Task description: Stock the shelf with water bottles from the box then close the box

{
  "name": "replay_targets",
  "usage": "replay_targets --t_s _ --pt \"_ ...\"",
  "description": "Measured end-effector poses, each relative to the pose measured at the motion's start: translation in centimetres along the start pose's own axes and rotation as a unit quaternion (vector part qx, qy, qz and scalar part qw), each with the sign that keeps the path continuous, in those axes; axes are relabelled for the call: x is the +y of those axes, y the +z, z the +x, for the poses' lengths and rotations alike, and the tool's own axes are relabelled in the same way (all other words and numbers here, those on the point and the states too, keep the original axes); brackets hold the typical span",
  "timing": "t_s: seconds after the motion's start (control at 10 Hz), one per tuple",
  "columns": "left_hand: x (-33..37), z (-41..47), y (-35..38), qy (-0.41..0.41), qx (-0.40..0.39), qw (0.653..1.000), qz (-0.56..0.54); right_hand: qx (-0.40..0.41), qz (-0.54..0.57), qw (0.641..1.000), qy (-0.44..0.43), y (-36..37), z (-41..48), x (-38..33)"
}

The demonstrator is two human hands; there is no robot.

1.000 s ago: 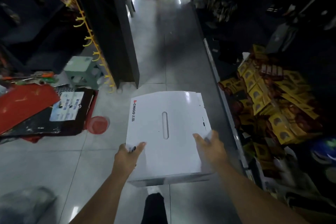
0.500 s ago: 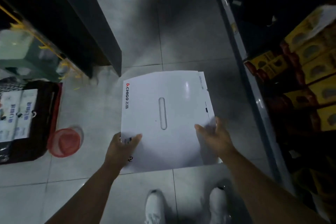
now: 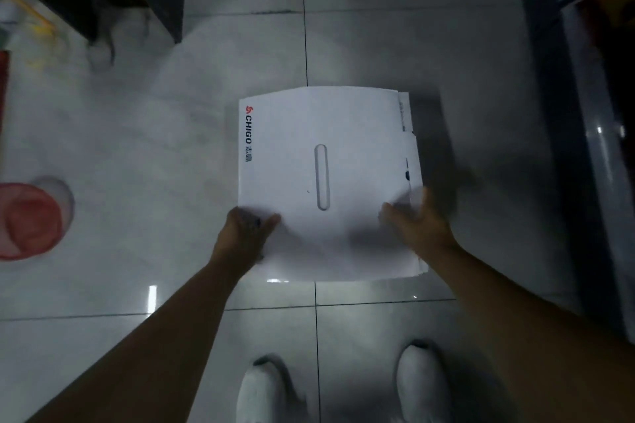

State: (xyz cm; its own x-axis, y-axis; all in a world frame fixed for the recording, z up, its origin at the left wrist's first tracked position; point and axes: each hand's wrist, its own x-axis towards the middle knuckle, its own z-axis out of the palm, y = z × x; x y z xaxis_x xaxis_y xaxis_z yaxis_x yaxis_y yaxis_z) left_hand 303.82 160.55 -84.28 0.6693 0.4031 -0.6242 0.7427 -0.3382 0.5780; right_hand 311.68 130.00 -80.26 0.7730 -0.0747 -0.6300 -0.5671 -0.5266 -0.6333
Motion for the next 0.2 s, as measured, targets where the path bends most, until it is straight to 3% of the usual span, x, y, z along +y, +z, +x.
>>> replay_targets --t_s 0.2 --pt "0.2 -0.9 1.3 -0.014 0.020 0.998 0.050 0.000 -0.101 0.994 0.032 0.6 0.5 0.6"
